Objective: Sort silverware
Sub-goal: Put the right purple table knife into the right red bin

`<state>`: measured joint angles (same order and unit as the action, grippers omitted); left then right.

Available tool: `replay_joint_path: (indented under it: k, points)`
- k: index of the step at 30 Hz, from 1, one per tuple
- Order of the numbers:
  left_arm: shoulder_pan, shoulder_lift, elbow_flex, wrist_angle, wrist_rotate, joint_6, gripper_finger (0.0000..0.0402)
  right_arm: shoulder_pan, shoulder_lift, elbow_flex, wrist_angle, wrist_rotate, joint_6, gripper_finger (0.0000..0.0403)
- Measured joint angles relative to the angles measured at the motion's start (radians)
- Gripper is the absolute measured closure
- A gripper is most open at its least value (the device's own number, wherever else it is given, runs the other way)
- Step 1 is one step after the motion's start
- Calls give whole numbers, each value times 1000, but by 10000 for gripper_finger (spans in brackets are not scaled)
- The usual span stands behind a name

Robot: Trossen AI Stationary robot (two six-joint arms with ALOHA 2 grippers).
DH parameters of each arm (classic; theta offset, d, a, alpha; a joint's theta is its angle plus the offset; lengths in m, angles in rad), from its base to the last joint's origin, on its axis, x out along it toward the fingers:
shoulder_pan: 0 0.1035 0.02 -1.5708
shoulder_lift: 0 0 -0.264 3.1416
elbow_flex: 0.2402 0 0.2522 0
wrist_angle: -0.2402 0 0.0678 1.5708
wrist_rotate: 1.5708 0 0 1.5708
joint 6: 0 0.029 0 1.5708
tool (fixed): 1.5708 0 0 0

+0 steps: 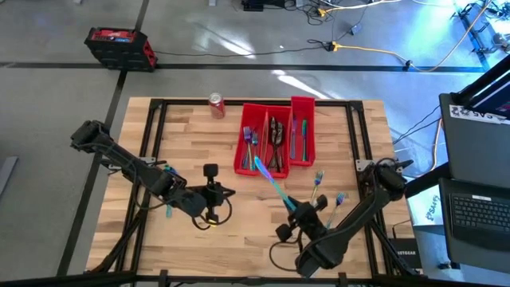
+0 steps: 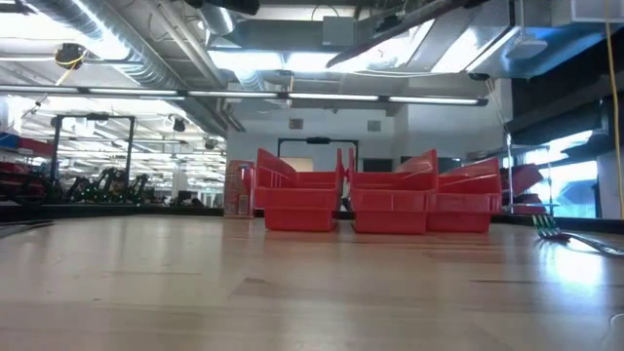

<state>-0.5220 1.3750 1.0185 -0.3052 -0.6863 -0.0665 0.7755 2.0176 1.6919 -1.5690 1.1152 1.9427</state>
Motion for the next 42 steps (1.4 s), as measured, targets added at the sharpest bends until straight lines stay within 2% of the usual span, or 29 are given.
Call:
replay_joint_path:
  k: [3, 9, 15, 18, 23, 27, 31, 37, 42]
  points:
    - [16, -16, -61, 83, 70, 4, 402, -19, -26, -25, -1, 12, 4, 354]
    - [75, -125, -306, 336, 222, -45, 402, -59, -54, -52, -2, 7, 8, 354]
    - [144, -255, -487, 358, 252, -192, 402, -122, -76, -52, -2, -15, -5, 354]
    - [179, -307, -535, 362, 314, -209, 402, -173, -105, -52, -1, -29, 0, 354]
    - [247, -361, -604, 432, 558, -152, 402, -256, -142, -52, -2, -10, -68, 354]
    - [311, -376, -655, 527, 703, -129, 402, -307, -177, -55, -3, -7, -132, 354]
    - [361, -375, -685, 599, 839, -89, 402, -342, -236, -149, 1, -1, -122, 354]
    - [411, -375, -707, 593, 854, -87, 402, -360, -395, -406, -3, -7, 93, 354]
    - [439, -374, -733, 591, 762, -77, 402, -366, -520, -586, 76, -8, 174, 354]
